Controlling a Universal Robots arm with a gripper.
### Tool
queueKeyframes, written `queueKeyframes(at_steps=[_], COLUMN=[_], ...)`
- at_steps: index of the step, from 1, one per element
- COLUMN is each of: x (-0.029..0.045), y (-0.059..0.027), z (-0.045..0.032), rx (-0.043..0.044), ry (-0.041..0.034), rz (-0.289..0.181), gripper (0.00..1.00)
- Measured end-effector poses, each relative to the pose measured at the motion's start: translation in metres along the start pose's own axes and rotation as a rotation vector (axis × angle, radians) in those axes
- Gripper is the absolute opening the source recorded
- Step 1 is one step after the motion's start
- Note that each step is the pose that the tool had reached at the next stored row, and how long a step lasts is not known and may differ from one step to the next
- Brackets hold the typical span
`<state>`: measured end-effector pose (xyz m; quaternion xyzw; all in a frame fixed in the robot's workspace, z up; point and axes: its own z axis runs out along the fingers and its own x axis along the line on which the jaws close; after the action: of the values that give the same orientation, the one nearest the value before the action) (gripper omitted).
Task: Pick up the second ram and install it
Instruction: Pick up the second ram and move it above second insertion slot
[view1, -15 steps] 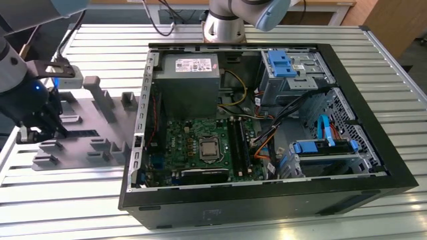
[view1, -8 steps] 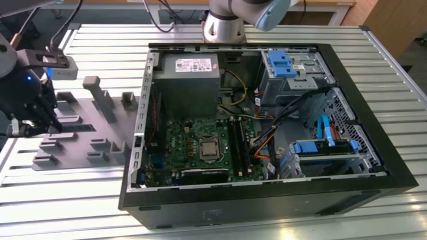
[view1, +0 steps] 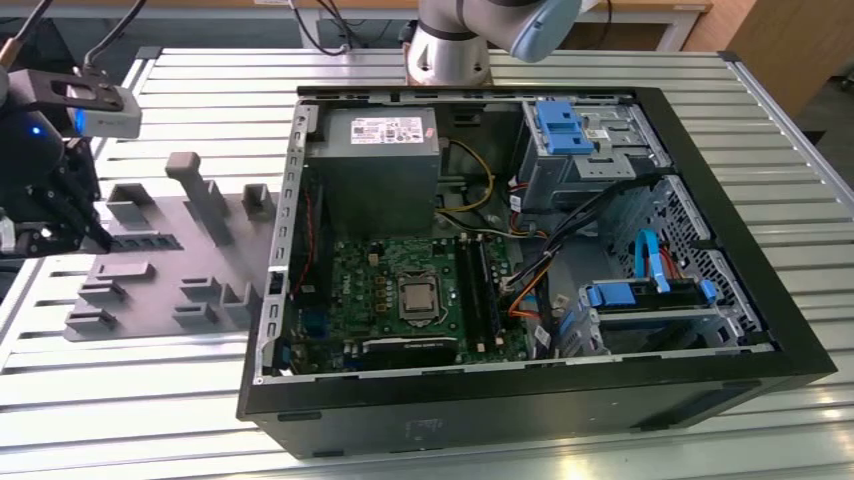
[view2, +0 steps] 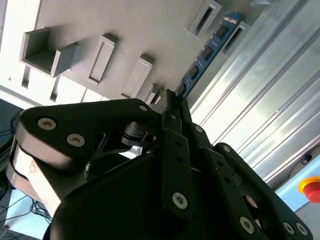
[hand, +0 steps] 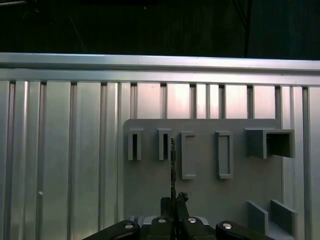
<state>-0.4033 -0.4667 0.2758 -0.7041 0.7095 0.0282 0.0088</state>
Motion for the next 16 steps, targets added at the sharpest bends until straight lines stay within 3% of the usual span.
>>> queueKeyframes(at_steps=[16], x=[-0.0001], y=[0.0001], z=[-0.0027], rx=[-0.0003], ry=[0.0003], rz=[0.000], gripper=[0.14])
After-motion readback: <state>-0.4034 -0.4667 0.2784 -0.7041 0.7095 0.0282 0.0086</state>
